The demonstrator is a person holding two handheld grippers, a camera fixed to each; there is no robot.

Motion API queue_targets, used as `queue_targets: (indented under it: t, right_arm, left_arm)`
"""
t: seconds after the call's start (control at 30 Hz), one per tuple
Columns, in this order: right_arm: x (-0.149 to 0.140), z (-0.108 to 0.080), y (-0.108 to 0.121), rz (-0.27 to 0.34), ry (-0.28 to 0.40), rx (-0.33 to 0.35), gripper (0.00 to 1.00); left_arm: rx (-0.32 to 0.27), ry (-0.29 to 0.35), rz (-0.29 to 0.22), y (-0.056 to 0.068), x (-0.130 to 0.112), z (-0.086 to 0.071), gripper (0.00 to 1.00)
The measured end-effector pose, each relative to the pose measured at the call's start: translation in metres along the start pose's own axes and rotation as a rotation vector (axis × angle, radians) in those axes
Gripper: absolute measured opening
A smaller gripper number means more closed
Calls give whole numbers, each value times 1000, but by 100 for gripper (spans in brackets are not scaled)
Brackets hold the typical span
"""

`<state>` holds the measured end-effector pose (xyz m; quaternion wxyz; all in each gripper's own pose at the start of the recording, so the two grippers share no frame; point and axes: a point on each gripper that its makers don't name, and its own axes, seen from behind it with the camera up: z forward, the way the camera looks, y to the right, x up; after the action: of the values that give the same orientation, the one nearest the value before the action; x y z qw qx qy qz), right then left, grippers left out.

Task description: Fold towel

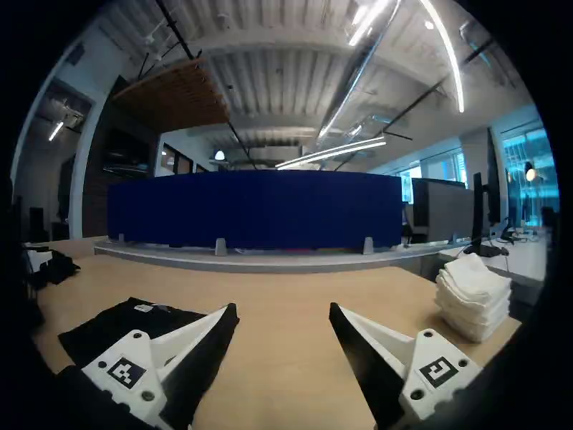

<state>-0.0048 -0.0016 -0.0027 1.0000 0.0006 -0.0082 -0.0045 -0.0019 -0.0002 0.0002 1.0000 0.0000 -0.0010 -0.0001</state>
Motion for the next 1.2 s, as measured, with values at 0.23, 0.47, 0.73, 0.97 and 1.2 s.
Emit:
queue_targets:
  t: [0.23,0.47,0.73,0.97,1.2]
  right_arm:
    - [32,-11,-5,-20,-11,2,100]
    - [91,-19,-8,11,-12,3,100]
    - [167,-26,-8,-9,3,-6,100]
    - [206,-30,-9,-13,2,-4,100]
    - [205,-31,-21,-56,-51,47,100]
  left_arm:
    - [-8,-4,-2,1,10,0,93]
    - [-29,12,-17,3,77,-2,93]
    - [-55,26,0,4,157,-8,93]
    - [-77,1,4,7,192,-14,93]
    - [-129,-43,21,17,195,-15,93]
